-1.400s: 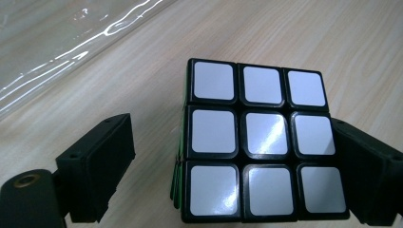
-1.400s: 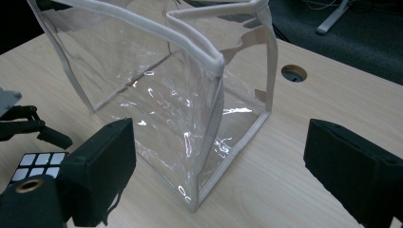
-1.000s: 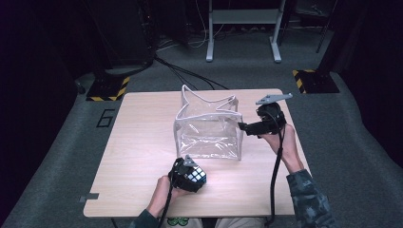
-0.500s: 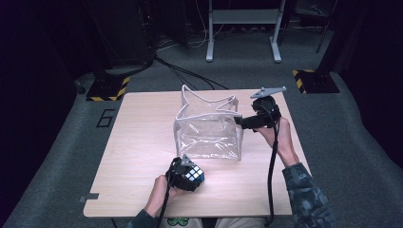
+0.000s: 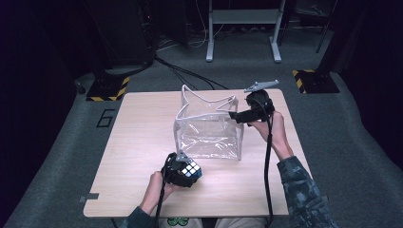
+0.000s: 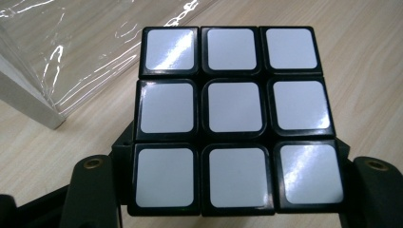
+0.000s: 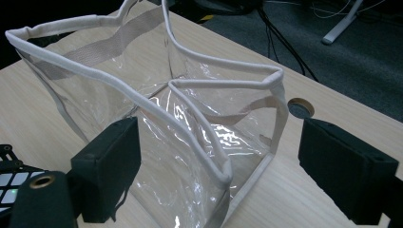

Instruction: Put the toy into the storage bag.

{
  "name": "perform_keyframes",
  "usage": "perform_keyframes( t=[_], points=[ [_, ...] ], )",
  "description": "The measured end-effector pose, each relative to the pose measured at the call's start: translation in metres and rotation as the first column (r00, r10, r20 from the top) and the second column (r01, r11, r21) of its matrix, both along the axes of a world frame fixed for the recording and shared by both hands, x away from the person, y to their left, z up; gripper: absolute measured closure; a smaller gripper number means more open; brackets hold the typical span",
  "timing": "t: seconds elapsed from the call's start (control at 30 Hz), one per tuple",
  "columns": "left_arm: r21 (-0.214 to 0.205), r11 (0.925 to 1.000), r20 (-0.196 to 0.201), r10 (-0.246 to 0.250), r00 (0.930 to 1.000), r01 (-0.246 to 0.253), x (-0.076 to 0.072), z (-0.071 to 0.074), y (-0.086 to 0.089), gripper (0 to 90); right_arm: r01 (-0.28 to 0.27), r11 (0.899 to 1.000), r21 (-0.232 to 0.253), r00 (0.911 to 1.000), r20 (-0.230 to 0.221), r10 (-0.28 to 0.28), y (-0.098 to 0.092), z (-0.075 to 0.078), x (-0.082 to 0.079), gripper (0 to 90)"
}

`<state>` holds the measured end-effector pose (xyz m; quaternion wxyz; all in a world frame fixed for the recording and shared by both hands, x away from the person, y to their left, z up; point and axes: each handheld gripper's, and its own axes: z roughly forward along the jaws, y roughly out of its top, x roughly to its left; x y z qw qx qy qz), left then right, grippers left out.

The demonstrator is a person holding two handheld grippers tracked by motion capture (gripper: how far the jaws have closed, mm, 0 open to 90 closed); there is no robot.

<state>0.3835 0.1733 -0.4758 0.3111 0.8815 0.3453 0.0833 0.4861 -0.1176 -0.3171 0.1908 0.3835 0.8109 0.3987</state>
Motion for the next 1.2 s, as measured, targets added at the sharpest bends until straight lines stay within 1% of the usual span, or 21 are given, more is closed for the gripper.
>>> perform_keyframes(
  t=[0.1, 0.37, 0.43, 0.53, 0.57, 0.63, 0.73, 0.77, 0.87, 0.9, 1.07, 1.1, 1.2],
  points=[
    [0.004, 1.0, 0.002, -0.003, 1.0, 0.003, 0.001, 0.003, 0.001, 34.0, -0.002, 1.0, -0.002, 1.0, -0.006, 0.002, 0.003, 0.0, 0.004, 13.7],
    [-0.005, 1.0, 0.008, 0.003, 1.0, -0.003, 0.002, 0.008, 0.003, 34.0, -0.003, 1.0, -0.014, 0.9998, -0.018, 0.003, 0.011, 0.001, 0.016, 14.1],
    [0.0, 1.0, 0.008, 0.002, 1.0, -0.002, 0.002, 0.009, 0.004, 34.0, -0.004, 1.0, -0.016, 0.9997, -0.025, 0.003, 0.013, 0.001, 0.019, 14.1],
    [0.0, 1.0, 0.011, 0.002, 0.9999, -0.002, 0.002, 0.01, 0.005, 33.9, -0.006, 1.0, -0.019, 0.9994, -0.034, 0.005, 0.017, 0.001, 0.022, 14.1],
    [-0.001, 1.0, 0.01, 0.004, 0.9999, -0.004, 0.002, 0.01, 0.005, 33.9, -0.012, 1.0, -0.028, 0.9995, -0.029, 0.011, 0.018, 0.0, 0.024, 14.1],
    [0.001, 1.0, 0.011, 0.002, 0.9999, -0.002, 0.003, 0.011, 0.006, 33.9, -0.005, 1.0, -0.027, 0.9991, -0.042, 0.004, 0.021, -0.001, 0.025, 14.2],
    [0.0, 1.0, 0.014, 0.002, 0.9999, -0.002, 0.003, 0.013, 0.007, 34.0, -0.007, 0.999, -0.036, 0.999, -0.045, 0.005, 0.023, -0.003, 0.028, 14.8],
    [-0.003, 1.0, 0.014, 0.002, 0.9999, -0.002, 0.003, 0.014, 0.007, 34.0, -0.003, 0.999, -0.032, 0.999, -0.044, 0.002, 0.023, -0.004, 0.03, 15.4],
    [-0.004, 1.0, 0.016, 0.001, 0.9999, -0.001, 0.003, 0.016, 0.008, 33.9, 0.007, 1.0, -0.027, 0.9982, -0.058, -0.009, 0.023, -0.006, 0.033, 19.6],
    [-0.006, 1.0, 0.016, -0.001, 0.9999, 0.001, 0.003, 0.017, 0.008, 34.0, 0.001, 1.0, -0.028, 0.9984, -0.056, -0.002, 0.022, -0.006, 0.035, 21.4],
    [-0.006, 1.0, 0.026, -0.002, 0.9997, 0.003, 0.003, 0.022, 0.008, 33.9, -0.002, 1.0, -0.03, 0.9974, -0.072, 0.0, 0.023, -0.009, 0.04, 31.5],
    [-0.004, 1.0, 0.026, 0.0, 0.9997, 0.0, 0.003, 0.024, 0.008, 33.9, -0.001, 1.0, -0.025, 0.9967, -0.082, -0.001, 0.024, -0.01, 0.041, 32.8],
    [-0.007, 1.0, 0.031, -0.002, 0.9995, 0.002, 0.004, 0.027, 0.009, 34.0, -0.009, 0.999, -0.034, 0.9963, -0.086, 0.006, 0.025, -0.011, 0.043, 38.1]
  ],
)
